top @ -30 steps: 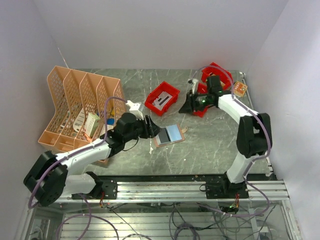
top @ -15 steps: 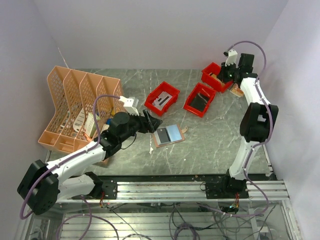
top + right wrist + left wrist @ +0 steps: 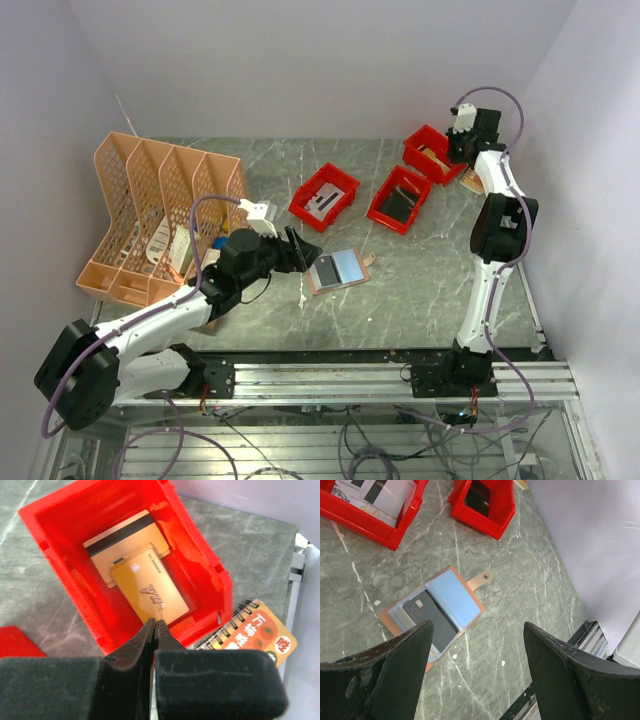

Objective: Put the credit cards into the card holder
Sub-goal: Move the storage box to the center of the board.

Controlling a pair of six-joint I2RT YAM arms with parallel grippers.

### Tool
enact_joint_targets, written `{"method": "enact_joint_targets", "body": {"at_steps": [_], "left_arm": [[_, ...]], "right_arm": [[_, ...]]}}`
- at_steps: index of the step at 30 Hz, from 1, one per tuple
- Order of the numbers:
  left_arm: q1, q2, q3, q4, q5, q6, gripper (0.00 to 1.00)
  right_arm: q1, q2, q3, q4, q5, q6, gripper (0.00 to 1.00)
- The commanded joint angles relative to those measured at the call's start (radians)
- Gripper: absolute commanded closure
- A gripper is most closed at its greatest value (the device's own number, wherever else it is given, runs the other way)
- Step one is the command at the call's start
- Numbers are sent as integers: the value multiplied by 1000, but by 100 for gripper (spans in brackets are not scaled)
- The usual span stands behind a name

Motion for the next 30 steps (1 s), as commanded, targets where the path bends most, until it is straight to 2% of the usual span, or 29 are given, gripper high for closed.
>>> {"method": "enact_joint_targets", "body": {"at_steps": [1,8,16,23,30], "left_arm": [[8,-3,19,4,-15,7,16],[9,10,6,19,-5,-12,17],[9,5,-19,46,4,-23,17],[10,-8,-37,55,17,-33,17],[9,-37,-63,70,27,-50,18]], "right_arm": [[-24,52,42,8,-17,-32,100],[-29,140,105,-136,-171,-262,98],[-36,16,-74,-236,-250,-484,98],[-35,-106,-243,-320,-326,-546,98],[-32,-289,-480,-352,-405,-513,99]]}}
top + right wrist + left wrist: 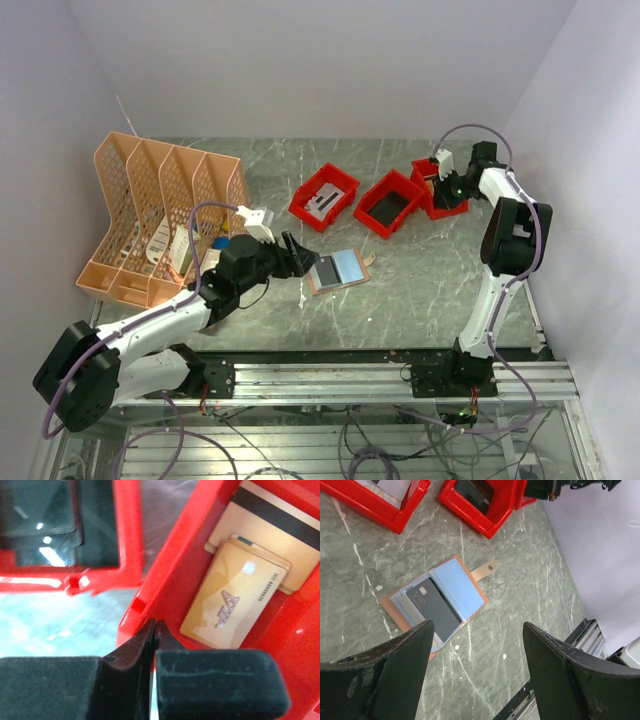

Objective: Put the credit cards into the card holder
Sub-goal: Move the storage box to the center of the board.

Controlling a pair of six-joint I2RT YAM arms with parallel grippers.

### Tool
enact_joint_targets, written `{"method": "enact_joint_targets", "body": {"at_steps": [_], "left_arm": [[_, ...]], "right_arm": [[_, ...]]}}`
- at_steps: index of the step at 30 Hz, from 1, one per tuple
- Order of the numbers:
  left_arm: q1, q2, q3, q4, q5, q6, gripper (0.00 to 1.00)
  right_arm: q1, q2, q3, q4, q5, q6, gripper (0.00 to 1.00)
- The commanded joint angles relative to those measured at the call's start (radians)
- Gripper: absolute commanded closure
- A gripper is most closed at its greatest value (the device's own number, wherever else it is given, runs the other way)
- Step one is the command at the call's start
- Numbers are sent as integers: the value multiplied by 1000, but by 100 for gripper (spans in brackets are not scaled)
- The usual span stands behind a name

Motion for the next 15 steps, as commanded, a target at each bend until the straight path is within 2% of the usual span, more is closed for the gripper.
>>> {"method": "enact_joint_targets", "body": {"at_steps": [1,8,15], "left_arm": [[6,-32,-12,54,23,-12,18],[6,4,-4,91,52,-17,18],[6,91,2,199,114,-50,22]], "right_arm": [[1,-139,-149,-66,-90,10,99],[47,-329,-407,-62,-133,31,99],[116,-419,-510,-86,-150,35,98]]}}
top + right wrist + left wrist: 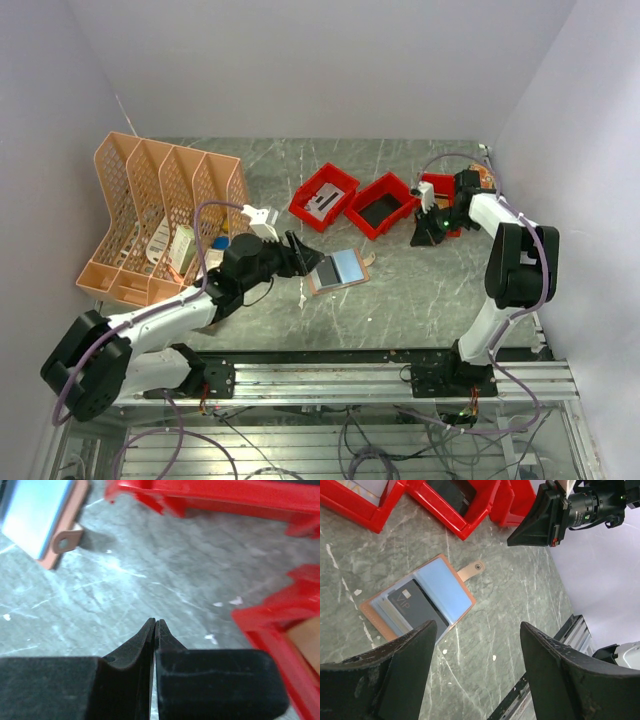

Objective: Put the credit cards into the card holder
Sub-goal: Move the storage box to the center of the board.

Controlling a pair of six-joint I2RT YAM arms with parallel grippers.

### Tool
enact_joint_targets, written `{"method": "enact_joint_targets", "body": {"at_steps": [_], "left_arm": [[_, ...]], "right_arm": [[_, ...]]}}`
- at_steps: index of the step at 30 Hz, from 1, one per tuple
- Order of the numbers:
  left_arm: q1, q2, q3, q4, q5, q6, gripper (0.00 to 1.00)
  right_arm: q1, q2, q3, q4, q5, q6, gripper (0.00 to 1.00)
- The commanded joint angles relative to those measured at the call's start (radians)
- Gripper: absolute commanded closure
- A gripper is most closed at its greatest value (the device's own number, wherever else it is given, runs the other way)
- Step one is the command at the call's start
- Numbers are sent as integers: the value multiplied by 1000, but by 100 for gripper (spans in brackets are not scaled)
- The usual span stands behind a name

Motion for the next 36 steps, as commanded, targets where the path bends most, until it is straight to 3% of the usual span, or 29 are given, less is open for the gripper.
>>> {"method": "enact_joint_targets", "body": {"at_steps": [1,5,10,17,26,36], "left_arm": [[6,66,13,131,72,-26,23],[5,109,33,173,104,-43,26],[4,129,35,190,104,-49,26],[3,124,18,198,99,-58,27],[3,120,9,190,97,-56,27],[3,117,8,185,97,-56,27]], "right_arm": [[25,-49,-5,-34,-41,9,98],[-18,-58,112,-100,-67,-8,93],[-42,-33,180,14,129,28,86],[-47,133,315,49,299,-6,89],[-48,179,281,-42,282,-226,93],[6,94,178,-291,115,-389,95]]}}
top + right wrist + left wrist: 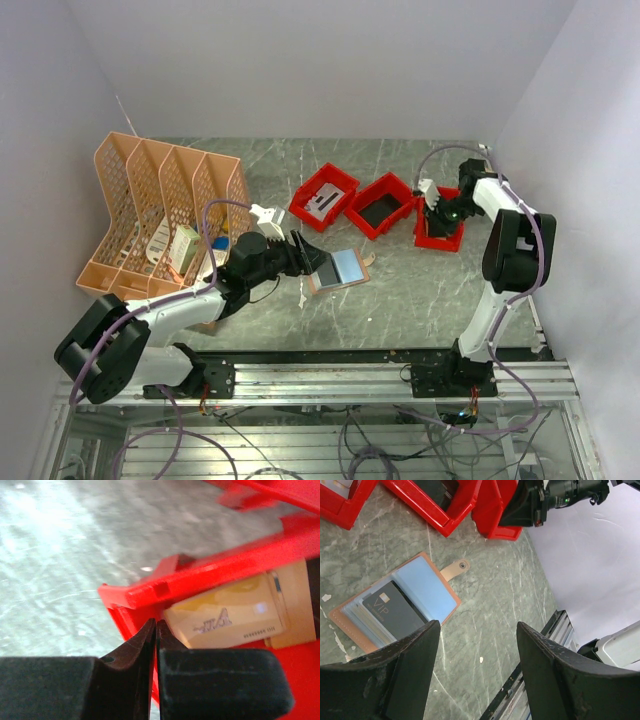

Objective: Put the credit cards into the card holder
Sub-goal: Move the storage box to the center of the board.

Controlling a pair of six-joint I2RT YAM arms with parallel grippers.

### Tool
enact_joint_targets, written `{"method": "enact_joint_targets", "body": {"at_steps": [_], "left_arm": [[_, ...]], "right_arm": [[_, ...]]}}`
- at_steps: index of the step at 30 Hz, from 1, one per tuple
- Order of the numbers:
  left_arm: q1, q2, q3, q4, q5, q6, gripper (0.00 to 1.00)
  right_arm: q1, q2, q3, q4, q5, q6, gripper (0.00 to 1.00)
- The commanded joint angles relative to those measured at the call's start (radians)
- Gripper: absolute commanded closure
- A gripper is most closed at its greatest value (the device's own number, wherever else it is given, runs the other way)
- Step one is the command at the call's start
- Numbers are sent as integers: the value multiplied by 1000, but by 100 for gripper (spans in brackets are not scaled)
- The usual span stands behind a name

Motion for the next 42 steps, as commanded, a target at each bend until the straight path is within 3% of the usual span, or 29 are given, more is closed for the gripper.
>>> {"method": "enact_joint_targets", "body": {"at_steps": [1,8,13,21,30,42], "left_arm": [[3,-7,4,40,16,3,27],[-1,42,17,100,47,-21,28],[-46,87,45,141,31,-33,29],[-210,270,195,95,-91,-41,32],[-306,587,427,109,-91,-123,37],[-333,895,731,-3,-60,-123,42]], "right_arm": [[47,-66,-56,-141,-108,-61,96],[124,-124,-59,-159,-196,63,94],[69,-111,45,-153,-108,140,88],[45,-25,104,-125,44,77,55],[34,85,153,-88,63,94,35],[24,132,155,-124,29,74,35]]}}
